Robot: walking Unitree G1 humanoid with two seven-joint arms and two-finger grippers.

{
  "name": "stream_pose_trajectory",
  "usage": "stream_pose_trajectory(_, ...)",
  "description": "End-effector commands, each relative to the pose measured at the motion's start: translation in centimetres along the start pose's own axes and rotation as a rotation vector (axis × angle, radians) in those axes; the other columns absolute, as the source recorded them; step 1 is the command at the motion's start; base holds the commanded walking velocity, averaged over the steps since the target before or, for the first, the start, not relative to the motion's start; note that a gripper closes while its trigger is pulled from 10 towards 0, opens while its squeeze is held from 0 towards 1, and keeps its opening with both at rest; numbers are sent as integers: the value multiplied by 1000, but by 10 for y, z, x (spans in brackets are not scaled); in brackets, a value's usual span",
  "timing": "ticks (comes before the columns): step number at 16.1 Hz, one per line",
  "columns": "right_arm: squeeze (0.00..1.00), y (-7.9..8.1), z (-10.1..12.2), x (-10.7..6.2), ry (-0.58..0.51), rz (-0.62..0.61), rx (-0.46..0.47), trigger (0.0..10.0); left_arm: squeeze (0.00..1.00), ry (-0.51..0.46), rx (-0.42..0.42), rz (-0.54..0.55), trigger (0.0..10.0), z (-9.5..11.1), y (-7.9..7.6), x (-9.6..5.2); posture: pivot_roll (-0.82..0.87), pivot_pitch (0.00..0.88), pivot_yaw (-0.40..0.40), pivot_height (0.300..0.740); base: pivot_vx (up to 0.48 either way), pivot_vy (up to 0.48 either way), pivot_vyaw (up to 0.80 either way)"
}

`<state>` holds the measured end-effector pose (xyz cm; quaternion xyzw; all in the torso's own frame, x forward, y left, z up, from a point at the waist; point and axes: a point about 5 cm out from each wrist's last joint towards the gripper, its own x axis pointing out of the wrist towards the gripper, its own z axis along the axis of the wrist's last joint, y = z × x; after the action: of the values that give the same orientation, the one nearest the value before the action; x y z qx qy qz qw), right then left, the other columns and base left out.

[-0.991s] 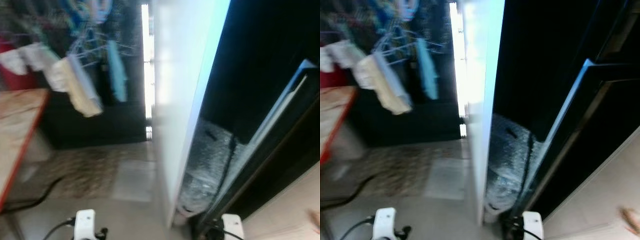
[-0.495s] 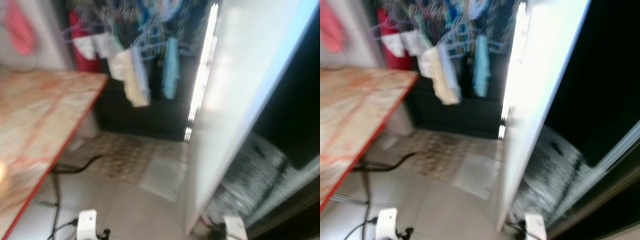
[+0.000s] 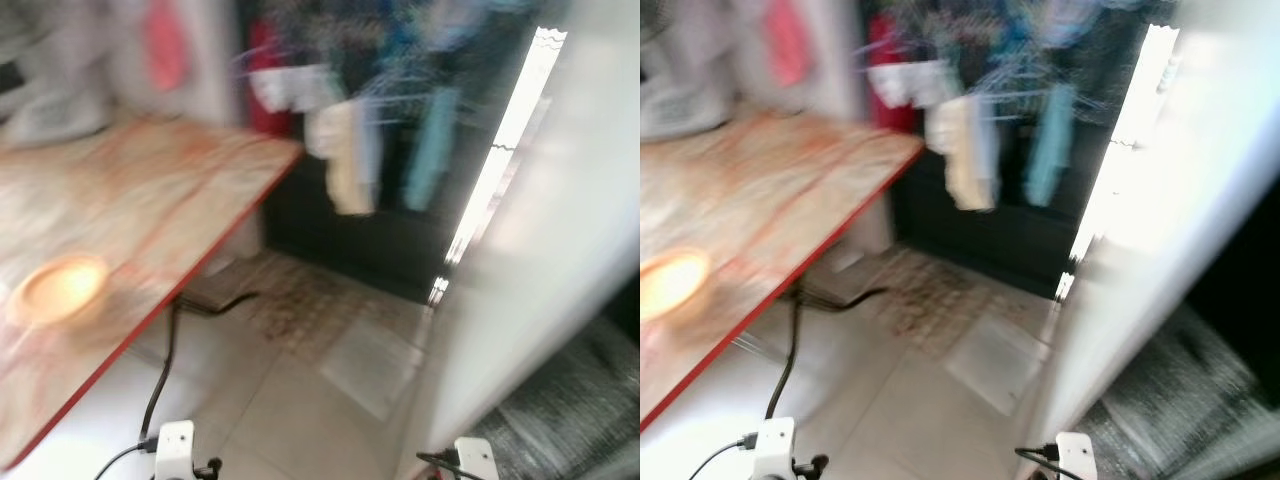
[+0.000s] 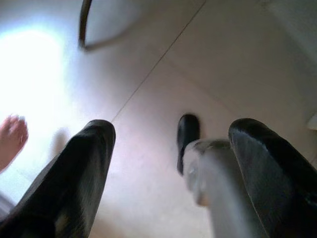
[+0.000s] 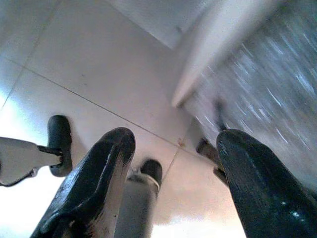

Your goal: Restocking fridge

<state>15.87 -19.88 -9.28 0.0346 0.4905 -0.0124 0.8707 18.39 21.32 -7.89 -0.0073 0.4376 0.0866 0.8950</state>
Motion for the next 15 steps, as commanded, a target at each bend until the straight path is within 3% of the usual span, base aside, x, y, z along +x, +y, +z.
stream_pose_trajectory(1,0,3,-1,0,5,12,0,10000,0,23,-11,3,10000,-4,0,0,-106,25,-34,740,0,0,638)
stream_pose_trajectory(15,0,5,-2,0,22,43,-13,10000,0,14,-1,-5,10000,-4,-1,-1,-104,12,-33,740,0,0,679)
